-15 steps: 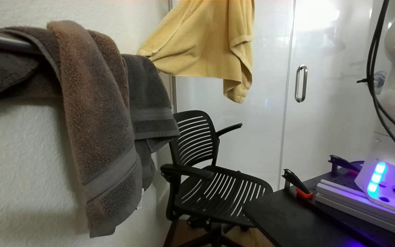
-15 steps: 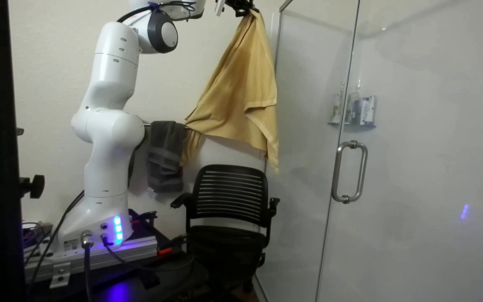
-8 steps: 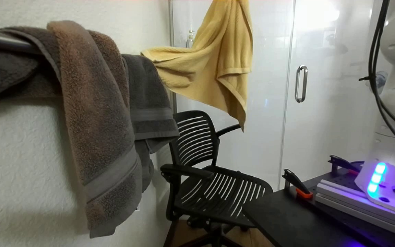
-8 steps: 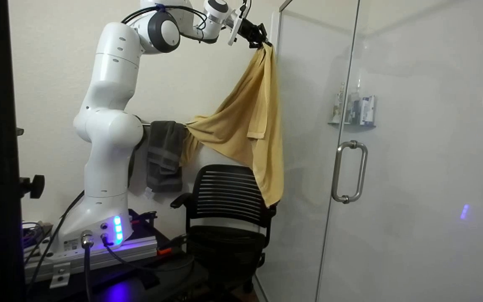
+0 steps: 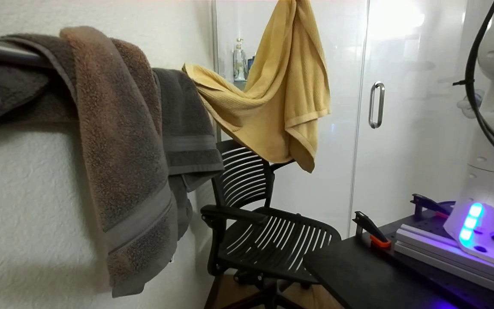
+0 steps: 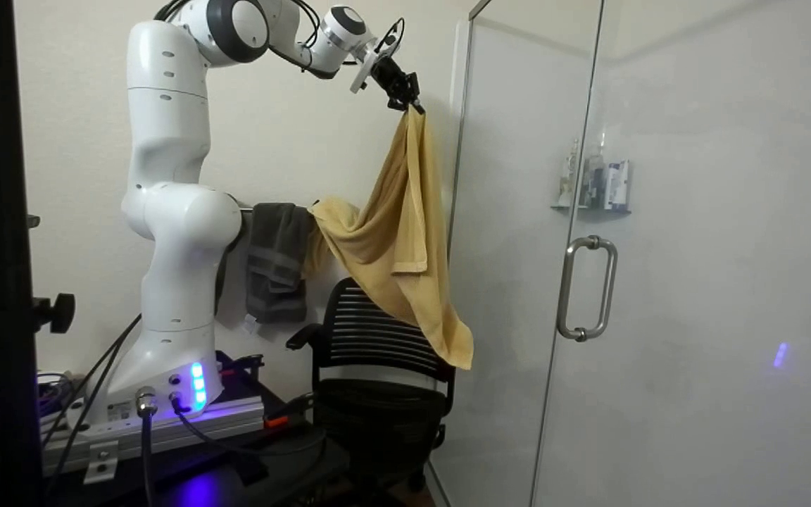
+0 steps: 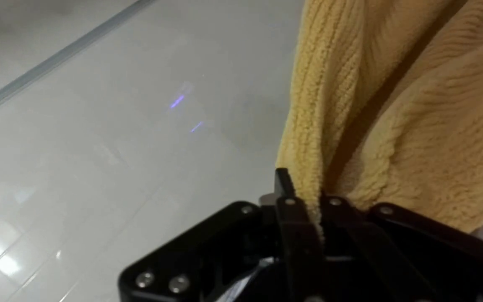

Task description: Unhang the yellow and gray towels and put them on the chair, and then open the bathing room door

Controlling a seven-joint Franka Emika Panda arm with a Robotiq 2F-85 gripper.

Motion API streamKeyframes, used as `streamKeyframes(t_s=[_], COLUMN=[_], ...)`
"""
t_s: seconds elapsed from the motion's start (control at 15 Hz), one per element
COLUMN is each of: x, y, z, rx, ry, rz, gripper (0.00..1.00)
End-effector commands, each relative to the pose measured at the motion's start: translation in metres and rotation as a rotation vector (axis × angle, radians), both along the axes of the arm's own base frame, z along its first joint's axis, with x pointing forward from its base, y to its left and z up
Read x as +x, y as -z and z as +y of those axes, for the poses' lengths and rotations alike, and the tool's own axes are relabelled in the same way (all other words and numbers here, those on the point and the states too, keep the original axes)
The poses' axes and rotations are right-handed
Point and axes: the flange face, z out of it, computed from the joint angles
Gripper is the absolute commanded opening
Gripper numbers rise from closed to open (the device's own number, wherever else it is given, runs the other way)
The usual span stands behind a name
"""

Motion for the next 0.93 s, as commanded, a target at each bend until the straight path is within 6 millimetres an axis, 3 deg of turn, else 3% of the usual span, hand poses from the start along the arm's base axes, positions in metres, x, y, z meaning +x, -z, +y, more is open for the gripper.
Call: streamKeyframes(t_s=[0.0, 0.2, 0.47, 0.53, 0.87], x=[-0.009, 0.014, 0.068, 0.021, 0.008], y=[0.075, 0.149, 0.217, 0.22, 0.267], z=[0.009, -0.002, -0.003, -0.003, 0.009], rx=[0.117, 0.188, 0.241, 0.233, 0.306], ry=[-0.01, 0.011, -0.037, -0.069, -0.156], rz=[0.1, 0.084, -0.067, -0.098, -0.212], gripper=[0.02, 0.02, 0.02, 0.02, 0.02])
